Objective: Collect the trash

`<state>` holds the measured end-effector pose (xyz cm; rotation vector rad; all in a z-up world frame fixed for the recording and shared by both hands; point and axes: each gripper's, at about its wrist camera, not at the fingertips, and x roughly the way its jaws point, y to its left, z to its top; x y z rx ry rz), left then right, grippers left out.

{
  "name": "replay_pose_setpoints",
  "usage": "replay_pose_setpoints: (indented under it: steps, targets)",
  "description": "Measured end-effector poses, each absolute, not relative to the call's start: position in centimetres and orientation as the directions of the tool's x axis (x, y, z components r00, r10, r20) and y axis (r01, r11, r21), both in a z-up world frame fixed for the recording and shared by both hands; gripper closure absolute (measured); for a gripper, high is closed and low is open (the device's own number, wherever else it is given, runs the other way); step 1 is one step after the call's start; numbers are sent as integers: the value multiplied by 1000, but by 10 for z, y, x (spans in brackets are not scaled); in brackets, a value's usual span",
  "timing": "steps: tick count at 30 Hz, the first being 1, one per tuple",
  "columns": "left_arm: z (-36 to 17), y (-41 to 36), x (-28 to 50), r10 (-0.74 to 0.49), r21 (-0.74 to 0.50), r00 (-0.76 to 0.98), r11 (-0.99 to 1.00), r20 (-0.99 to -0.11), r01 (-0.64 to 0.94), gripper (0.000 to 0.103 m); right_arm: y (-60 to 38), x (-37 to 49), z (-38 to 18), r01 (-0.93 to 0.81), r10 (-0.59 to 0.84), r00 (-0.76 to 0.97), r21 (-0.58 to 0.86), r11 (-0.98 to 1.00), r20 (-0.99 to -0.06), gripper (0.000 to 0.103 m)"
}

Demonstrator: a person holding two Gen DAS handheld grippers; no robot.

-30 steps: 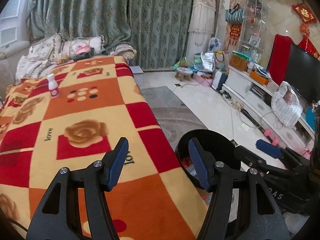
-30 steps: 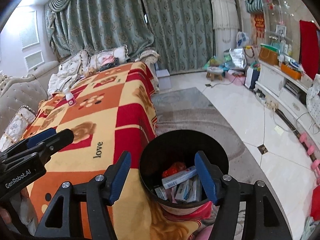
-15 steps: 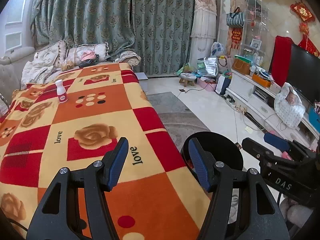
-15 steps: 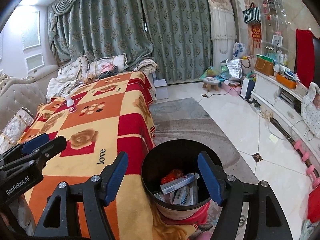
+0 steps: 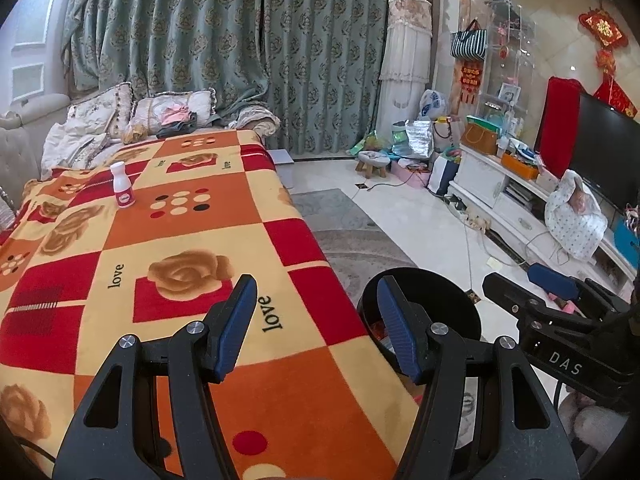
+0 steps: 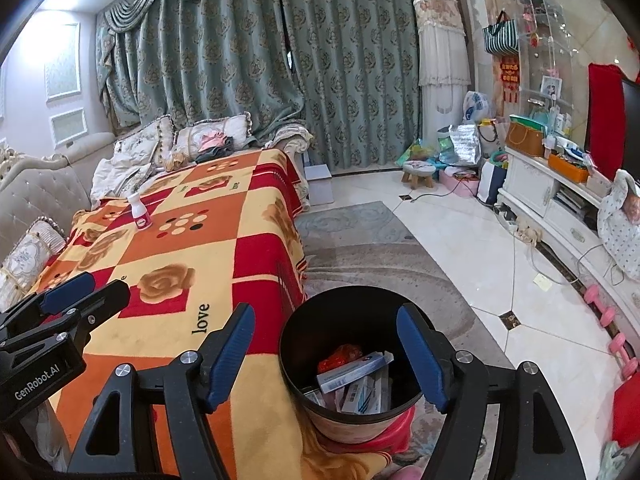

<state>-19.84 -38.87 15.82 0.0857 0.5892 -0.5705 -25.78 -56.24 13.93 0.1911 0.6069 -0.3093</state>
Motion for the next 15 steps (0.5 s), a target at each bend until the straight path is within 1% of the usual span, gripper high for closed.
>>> replay_pose_setpoints:
  steps: [15]
  targets:
    - [159,-389,-200,-493,-85,677,837,-547,541,41,-563,-259,143,340,-234,780,79,937,-580,30]
